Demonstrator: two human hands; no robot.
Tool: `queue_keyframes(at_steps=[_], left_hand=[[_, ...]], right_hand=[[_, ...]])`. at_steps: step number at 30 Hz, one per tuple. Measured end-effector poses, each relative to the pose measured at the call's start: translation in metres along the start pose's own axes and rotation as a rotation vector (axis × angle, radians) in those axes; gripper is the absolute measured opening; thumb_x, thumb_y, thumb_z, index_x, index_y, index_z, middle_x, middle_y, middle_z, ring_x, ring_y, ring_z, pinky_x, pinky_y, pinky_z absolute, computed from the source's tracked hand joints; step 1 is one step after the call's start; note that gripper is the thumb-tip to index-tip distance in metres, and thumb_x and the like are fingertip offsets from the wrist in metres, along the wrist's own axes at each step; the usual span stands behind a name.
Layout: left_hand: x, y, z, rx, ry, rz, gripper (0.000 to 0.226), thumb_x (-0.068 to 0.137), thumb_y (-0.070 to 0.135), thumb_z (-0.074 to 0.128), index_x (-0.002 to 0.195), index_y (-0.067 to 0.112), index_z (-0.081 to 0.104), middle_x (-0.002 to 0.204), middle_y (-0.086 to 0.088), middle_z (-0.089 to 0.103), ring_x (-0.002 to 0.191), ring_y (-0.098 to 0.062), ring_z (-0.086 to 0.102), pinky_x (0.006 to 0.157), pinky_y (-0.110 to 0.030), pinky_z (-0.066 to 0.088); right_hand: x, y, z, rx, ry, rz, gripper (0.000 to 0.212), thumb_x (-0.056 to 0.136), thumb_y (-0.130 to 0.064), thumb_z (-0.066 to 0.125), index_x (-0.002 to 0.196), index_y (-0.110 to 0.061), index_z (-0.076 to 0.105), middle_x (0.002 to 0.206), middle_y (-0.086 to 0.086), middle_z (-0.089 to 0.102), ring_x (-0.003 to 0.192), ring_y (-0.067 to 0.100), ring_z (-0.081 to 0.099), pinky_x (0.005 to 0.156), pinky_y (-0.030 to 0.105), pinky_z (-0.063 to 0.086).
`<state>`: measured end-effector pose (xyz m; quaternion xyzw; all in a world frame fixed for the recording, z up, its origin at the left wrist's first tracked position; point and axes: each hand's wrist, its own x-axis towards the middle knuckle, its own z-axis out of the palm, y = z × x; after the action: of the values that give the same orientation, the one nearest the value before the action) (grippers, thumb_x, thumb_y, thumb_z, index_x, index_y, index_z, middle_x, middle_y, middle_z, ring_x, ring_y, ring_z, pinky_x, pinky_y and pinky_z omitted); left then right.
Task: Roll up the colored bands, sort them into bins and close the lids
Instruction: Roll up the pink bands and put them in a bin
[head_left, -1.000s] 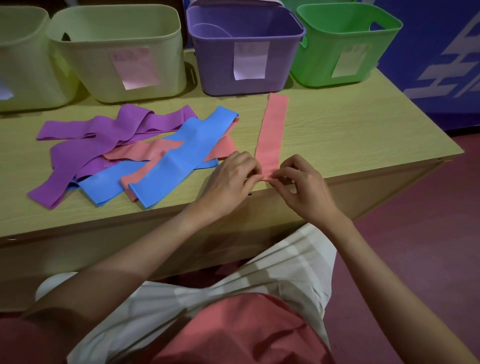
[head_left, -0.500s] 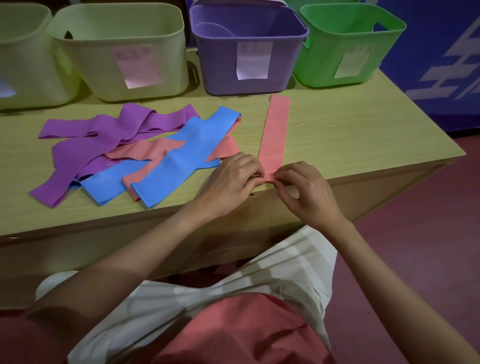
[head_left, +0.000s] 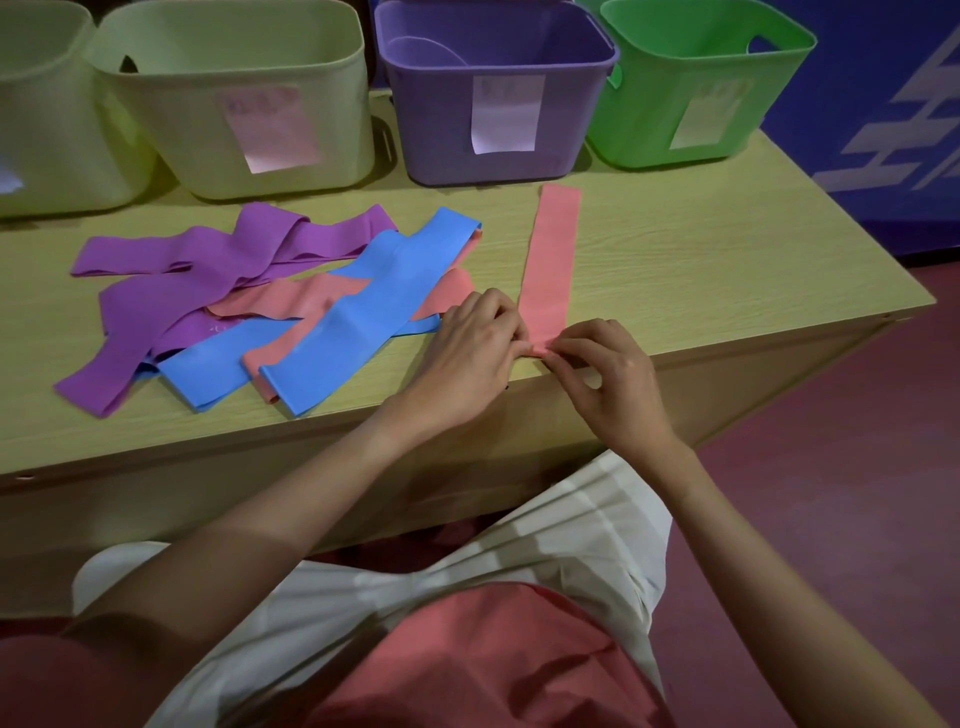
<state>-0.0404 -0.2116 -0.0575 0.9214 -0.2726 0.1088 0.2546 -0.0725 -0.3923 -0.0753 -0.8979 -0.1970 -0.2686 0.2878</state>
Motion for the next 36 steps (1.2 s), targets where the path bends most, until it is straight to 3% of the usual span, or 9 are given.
queue_keyframes(at_steps=[5,10,15,25,32,36], left_hand=[[0.002,0.001,0.0,0.019,-0.01,0.0,0.01,0.096,0.018,0.054,0.092,0.011,0.061,0.101,-0.002,0.052,0.097,-0.018,0.046,0.086,-0.035,0.039],[0.0,0.001,0.001,0.015,0.001,0.013,0.011,0.097,0.018,0.053,0.099,0.012,0.061,0.1,-0.001,0.055,0.095,-0.018,0.048,0.083,-0.036,0.041],[0.003,0.005,0.002,-0.024,0.041,-0.023,0.012,0.098,0.022,0.051,0.104,0.013,0.056,0.101,0.001,0.058,0.092,-0.015,0.05,0.083,-0.033,0.042],[0.0,0.0,0.0,0.027,0.052,0.039,0.011,0.094,0.021,0.058,0.092,0.01,0.059,0.092,-0.003,0.057,0.087,-0.019,0.05,0.078,-0.035,0.043],[0.001,-0.001,-0.003,0.059,0.05,0.072,0.013,0.091,0.021,0.063,0.092,0.008,0.063,0.097,-0.005,0.055,0.091,-0.018,0.051,0.077,-0.032,0.045],[0.002,-0.002,-0.003,0.052,0.06,0.091,0.012,0.092,0.019,0.061,0.092,0.007,0.063,0.093,-0.004,0.057,0.088,-0.019,0.051,0.075,-0.033,0.044]], right_hand=[[-0.005,-0.003,0.008,-0.006,0.112,0.07,0.012,0.087,-0.017,0.072,0.093,-0.007,0.076,0.084,0.006,0.063,0.078,0.02,0.058,0.065,0.034,0.049],[-0.002,-0.008,0.011,0.041,0.081,0.118,0.014,0.091,-0.016,0.066,0.098,-0.005,0.071,0.081,0.006,0.058,0.072,0.022,0.056,0.066,0.039,0.048],[-0.001,-0.009,0.01,0.026,0.072,0.147,0.007,0.09,-0.013,0.066,0.088,-0.006,0.066,0.08,0.005,0.057,0.072,0.023,0.054,0.065,0.045,0.048],[-0.003,-0.006,0.016,-0.067,0.146,0.182,0.011,0.09,-0.018,0.068,0.09,-0.008,0.073,0.083,0.008,0.053,0.079,0.023,0.049,0.064,0.037,0.045],[0.002,0.0,0.004,-0.065,0.002,0.058,0.019,0.089,-0.022,0.067,0.098,-0.006,0.072,0.092,0.008,0.057,0.085,0.022,0.05,0.066,0.032,0.044],[0.011,0.005,-0.003,-0.022,-0.127,0.044,0.024,0.092,-0.026,0.063,0.102,-0.005,0.068,0.087,0.006,0.057,0.081,0.022,0.05,0.067,0.037,0.046]])
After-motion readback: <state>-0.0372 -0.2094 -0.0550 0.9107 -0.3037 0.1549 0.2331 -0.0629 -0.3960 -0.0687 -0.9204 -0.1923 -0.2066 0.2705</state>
